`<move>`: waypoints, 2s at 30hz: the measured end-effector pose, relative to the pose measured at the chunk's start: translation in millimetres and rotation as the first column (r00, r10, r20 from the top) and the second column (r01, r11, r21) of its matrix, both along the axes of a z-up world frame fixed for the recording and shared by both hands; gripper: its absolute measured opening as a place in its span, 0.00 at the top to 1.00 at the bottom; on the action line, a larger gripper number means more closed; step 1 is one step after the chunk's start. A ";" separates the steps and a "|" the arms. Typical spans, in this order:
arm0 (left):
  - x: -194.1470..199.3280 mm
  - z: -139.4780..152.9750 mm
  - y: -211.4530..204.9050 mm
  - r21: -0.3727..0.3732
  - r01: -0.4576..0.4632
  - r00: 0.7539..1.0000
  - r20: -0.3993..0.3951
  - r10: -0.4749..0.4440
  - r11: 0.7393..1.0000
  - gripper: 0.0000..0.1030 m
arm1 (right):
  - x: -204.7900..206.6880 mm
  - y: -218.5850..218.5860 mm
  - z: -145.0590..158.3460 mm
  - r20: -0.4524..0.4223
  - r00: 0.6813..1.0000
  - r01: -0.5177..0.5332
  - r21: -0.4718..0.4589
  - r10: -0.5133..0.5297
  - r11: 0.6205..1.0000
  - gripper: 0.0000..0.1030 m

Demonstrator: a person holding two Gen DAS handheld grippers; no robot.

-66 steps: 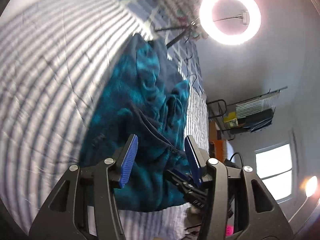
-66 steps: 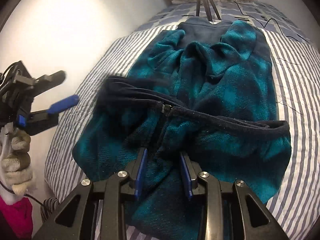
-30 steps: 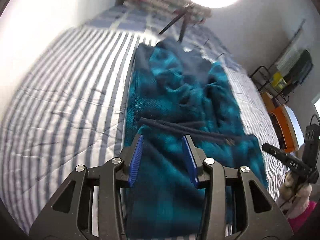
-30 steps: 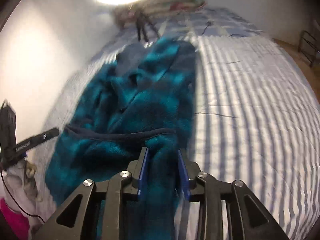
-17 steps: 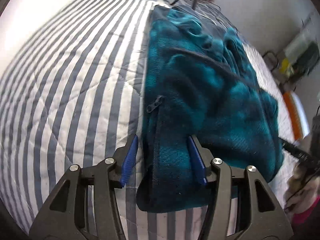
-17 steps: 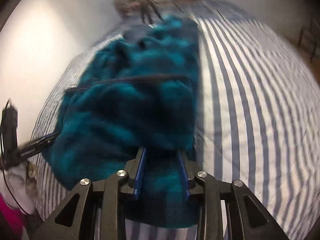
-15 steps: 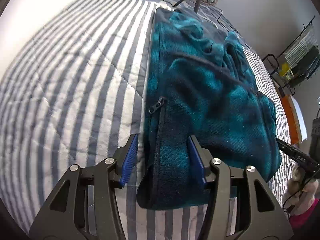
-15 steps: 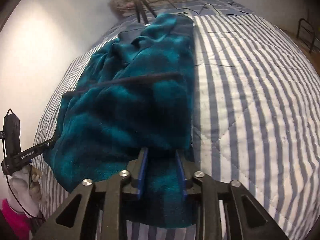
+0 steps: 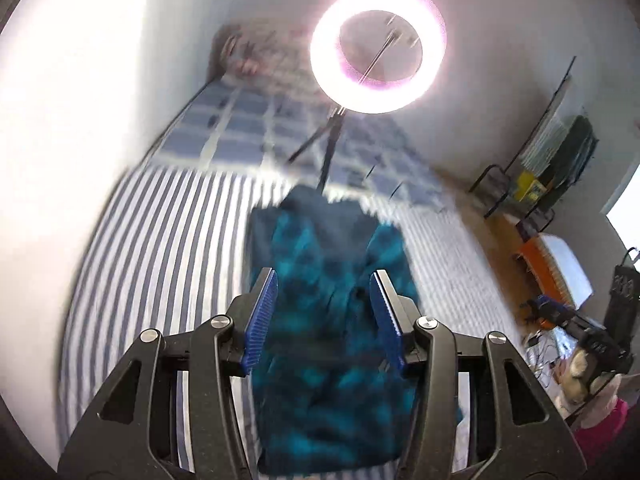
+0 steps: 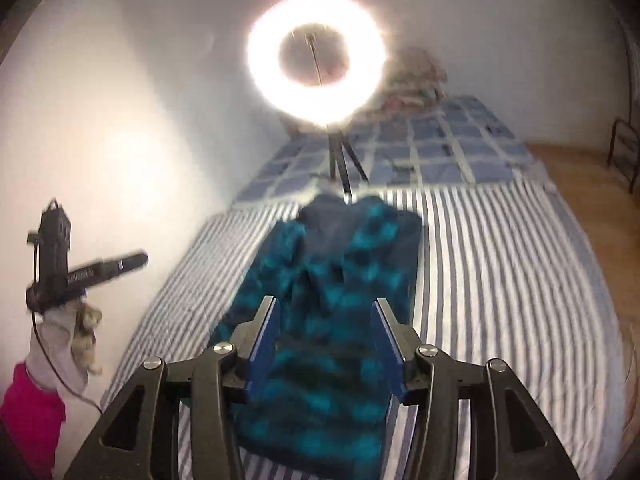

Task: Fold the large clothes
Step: 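Grasp the collar end of the folded shirt with both tools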

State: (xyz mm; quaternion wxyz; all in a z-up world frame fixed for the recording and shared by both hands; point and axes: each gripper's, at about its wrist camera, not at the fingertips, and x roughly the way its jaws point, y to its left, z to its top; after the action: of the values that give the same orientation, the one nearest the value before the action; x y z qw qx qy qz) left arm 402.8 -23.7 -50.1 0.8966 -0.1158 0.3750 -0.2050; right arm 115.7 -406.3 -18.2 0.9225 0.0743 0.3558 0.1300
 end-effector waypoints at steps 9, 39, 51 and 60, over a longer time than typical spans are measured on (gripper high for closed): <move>92.4 93.2 -16.7 0.041 -0.009 0.996 0.085 0.006 0.999 0.52 | 100.3 -44.2 63.3 -0.021 0.999 0.039 0.008 -0.039 0.999 0.51; 256.4 -237.5 -62.3 -0.019 0.065 0.940 -0.334 -0.067 0.998 0.57 | 271.9 -53.5 -207.7 -0.310 0.950 0.047 0.039 -0.033 0.998 0.93; 267.2 -243.3 -74.9 0.027 0.064 0.952 -0.301 -0.053 0.998 0.85 | 291.9 -73.5 -219.3 -0.298 0.954 0.089 0.181 -0.031 0.980 0.48; 251.2 -223.7 -72.9 0.026 0.009 0.973 -0.233 -0.003 1.000 0.90 | 292.9 -38.9 -198.1 -0.225 0.974 0.011 0.019 -0.007 1.000 0.94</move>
State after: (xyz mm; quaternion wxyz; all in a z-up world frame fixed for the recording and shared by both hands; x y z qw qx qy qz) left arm 654.0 -96.6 -273.8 0.8474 -0.1257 0.4805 -0.1876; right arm 408.6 -445.3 -216.3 0.8761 0.0992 0.4563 0.1201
